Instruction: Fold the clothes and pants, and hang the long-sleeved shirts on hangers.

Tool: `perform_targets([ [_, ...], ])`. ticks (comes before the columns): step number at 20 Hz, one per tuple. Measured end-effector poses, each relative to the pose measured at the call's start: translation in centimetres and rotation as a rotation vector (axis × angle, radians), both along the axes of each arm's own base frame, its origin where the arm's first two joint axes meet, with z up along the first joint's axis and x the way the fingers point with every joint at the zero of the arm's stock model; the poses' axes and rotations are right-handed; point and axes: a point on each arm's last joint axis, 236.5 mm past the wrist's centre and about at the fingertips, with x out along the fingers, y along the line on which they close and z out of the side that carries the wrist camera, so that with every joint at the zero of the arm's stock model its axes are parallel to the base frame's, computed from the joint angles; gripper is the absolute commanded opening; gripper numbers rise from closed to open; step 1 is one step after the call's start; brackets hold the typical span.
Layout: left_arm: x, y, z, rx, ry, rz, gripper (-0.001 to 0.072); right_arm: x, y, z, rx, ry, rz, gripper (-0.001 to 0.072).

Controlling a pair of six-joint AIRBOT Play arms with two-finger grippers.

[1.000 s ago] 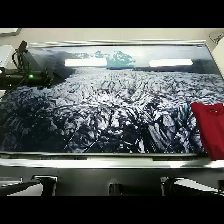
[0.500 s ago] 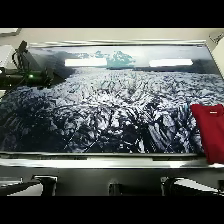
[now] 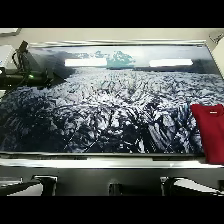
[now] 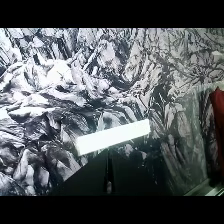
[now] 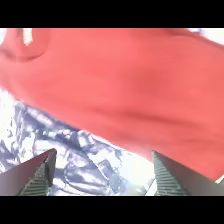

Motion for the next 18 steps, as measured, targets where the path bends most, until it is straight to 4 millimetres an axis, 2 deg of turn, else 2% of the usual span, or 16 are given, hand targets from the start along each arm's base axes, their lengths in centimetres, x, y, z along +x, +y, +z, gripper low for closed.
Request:
perform_targets([
  [1, 0.1, 0.1, -0.1, 0.007, -0.008, -0.006, 0.0569, 0.6, 0.4, 0.4, -0.01, -0.005, 0.03, 0.0705],
  [2, 0.1, 0.4, -0.3, 0.017, -0.011, -0.006, 0.0681, 1.2, 1.0, 0.7, -0.013, -0.009, 0.061, 0.0704],
  [5, 0.3, 1.9, -1.4, 0.095, -0.017, 0.0, 0.0679, 2.6, 3.4, 1.5, 0.052, -0.038, 0.101, 0.0697],
  [7, 0.0, 3.5, -3.0, 0.203, -0.001, -0.005, 0.0676, 4.5, 5.9, 2.5, 0.108, -0.105, 0.168, 0.0698],
  [11, 0.4, 7.5, -5.2, 0.5, 0.027, 0.06, 0.0674, 10.7, 13.9, 4.4, 0.089, -0.218, 0.484, 0.0698],
  [13, 0.8, 9.4, -5.8, 0.677, 0.032, 0.103, 0.0677, 13.8, 18.5, 3.6, -0.013, -0.179, 0.638, 0.0711],
  [14, 0.9, 9.8, -6.1, 0.752, 0.033, 0.112, 0.072, 15.2, 20.9, 2.8, -0.082, -0.139, 0.713, 0.0715],
  [16, 0.8, 9.9, -7.2, 0.848, 0.063, 0.109, 0.072, 17.0, 25.1, 1.0, -0.23, -0.044, 0.834, 0.0715],
  [18, 0.3, 9.1, -9.1, 0.86, 0.127, 0.092, 0.072, 18.2, 28.3, -0.7, -0.313, 0.022, 0.88, 0.0714],
])
